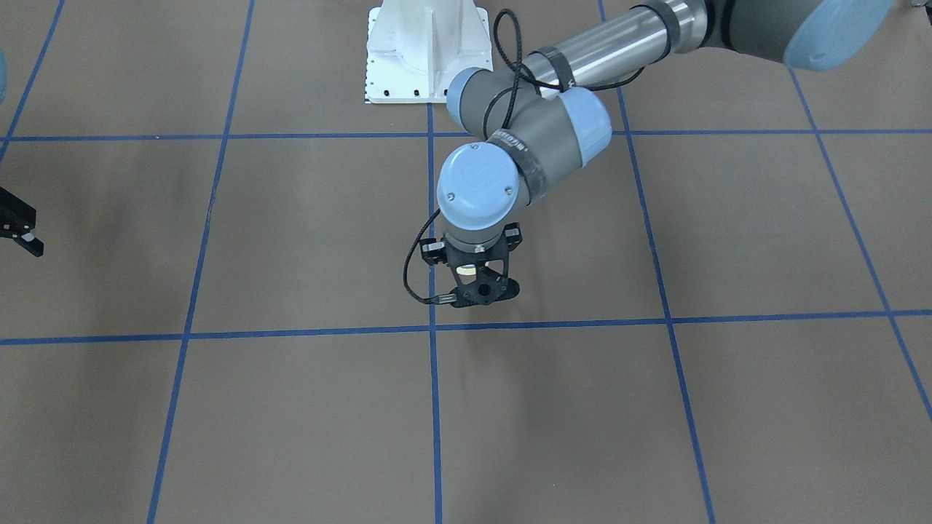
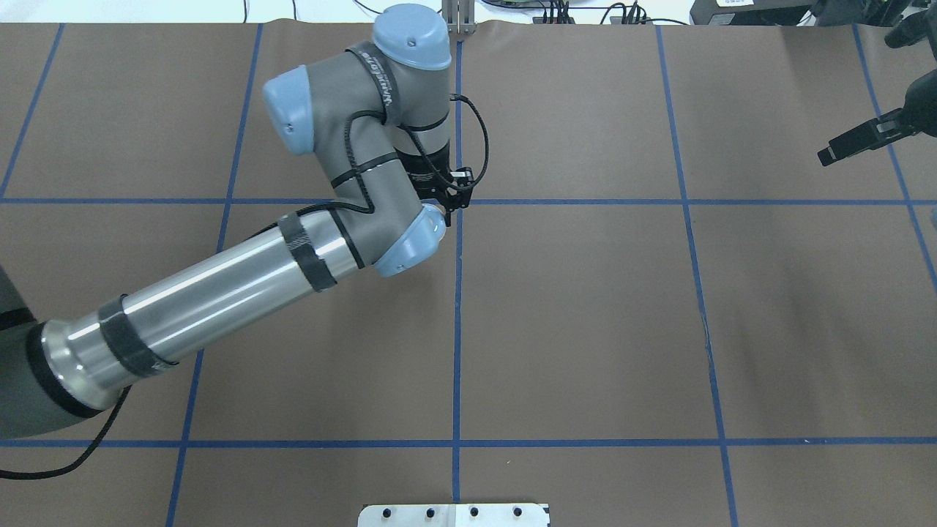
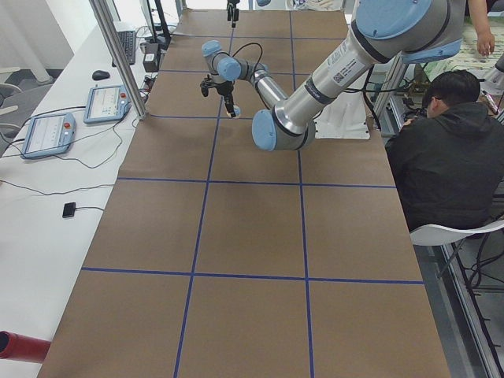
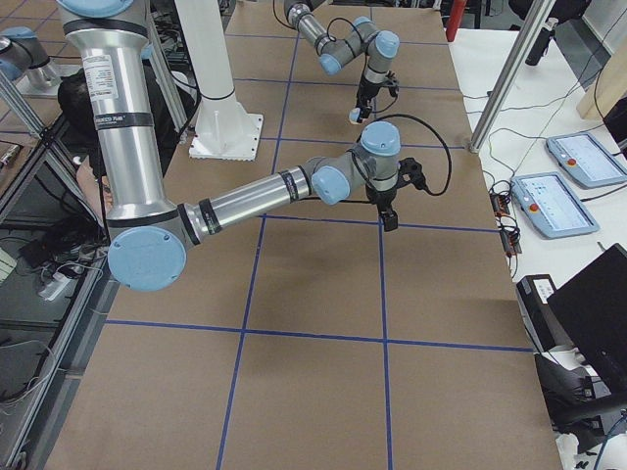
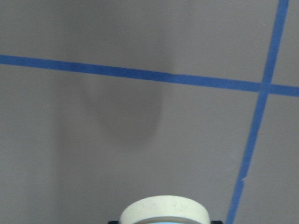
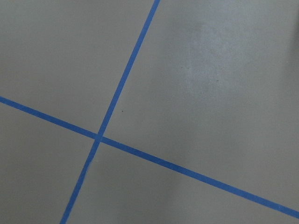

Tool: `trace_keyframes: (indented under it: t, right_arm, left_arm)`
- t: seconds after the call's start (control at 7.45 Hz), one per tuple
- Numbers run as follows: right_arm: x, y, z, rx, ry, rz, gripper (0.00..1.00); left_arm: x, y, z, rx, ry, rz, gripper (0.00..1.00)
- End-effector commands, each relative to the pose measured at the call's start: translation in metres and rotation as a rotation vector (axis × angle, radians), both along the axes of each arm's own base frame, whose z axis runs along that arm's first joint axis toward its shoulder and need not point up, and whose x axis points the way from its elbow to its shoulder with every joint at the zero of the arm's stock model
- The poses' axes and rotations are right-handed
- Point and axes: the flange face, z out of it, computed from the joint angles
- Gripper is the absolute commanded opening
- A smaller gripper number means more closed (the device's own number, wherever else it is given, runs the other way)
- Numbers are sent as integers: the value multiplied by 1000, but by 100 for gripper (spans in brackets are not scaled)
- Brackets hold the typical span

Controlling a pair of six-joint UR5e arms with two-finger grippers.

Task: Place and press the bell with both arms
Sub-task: 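Carry the bell with the left gripper to the table center and lower it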

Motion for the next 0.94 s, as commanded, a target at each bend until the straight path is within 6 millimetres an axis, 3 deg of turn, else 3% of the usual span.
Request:
trace_keyframes:
  t: [0.0,0.13,0.27,0.54,0.8]
  right_arm:
    - [-2,-1,-2,3,-1,-3,100]
    - [-3,-1,-4,8,-2,-5,100]
    - [-7,-1,-5,9,-1,-10,100]
    - [-19,-10,-26,43,-13,-24,100]
    - [-39,-29,-65,72,-39,-25,100]
  left_arm:
    - [47,5,-3,1,-27,-5,8]
    - [53,12,1,2,-29,10,36]
    - [61,21,4,4,-31,25,96]
    - [59,23,-11,46,6,20,100]
    - [13,-8,-30,85,44,-22,100]
